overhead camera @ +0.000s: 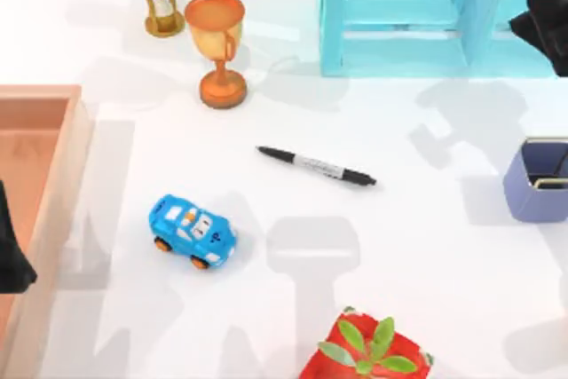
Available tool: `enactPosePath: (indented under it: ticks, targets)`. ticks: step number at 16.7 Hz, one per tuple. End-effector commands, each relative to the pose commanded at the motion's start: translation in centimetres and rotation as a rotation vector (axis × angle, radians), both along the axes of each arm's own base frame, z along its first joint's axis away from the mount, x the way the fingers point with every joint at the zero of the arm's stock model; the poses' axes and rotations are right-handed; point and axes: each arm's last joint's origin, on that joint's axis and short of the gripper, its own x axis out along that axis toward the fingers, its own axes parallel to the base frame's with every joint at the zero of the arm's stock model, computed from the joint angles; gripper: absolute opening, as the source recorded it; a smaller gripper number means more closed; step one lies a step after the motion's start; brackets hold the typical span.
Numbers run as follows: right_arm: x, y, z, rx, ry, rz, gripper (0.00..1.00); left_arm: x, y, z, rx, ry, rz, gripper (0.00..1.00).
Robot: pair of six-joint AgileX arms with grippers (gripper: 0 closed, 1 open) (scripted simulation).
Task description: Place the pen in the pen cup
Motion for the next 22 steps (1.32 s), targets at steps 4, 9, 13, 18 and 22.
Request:
enactPosePath:
  ticks: [4, 9, 13, 18, 22]
  targets:
    - [8.1, 4.8, -1.6, -0.099, 0.229, 0.175, 1.0, 0.0, 0.0, 0.0, 0.0, 0.0, 0.0, 1.0]
    - [15.0, 10.6, -8.0, -0.188, 0.47, 0.376, 1.0, 0.0, 0.0, 0.0, 0.0, 0.0, 0.0, 1.0]
    - [17.3, 13.8, -13.7, -0.227, 0.601, 0.501, 1.0, 0.0, 0.0, 0.0, 0.0, 0.0, 0.0, 1.0]
    - [17.9, 15.4, -17.8, -0.245, 0.676, 0.585, 1.0, 0.0, 0.0, 0.0, 0.0, 0.0, 0.0, 1.0]
    - [18.0, 15.5, -18.2, -0.245, 0.681, 0.593, 1.0, 0.0, 0.0, 0.0, 0.0, 0.0, 0.0, 1.0]
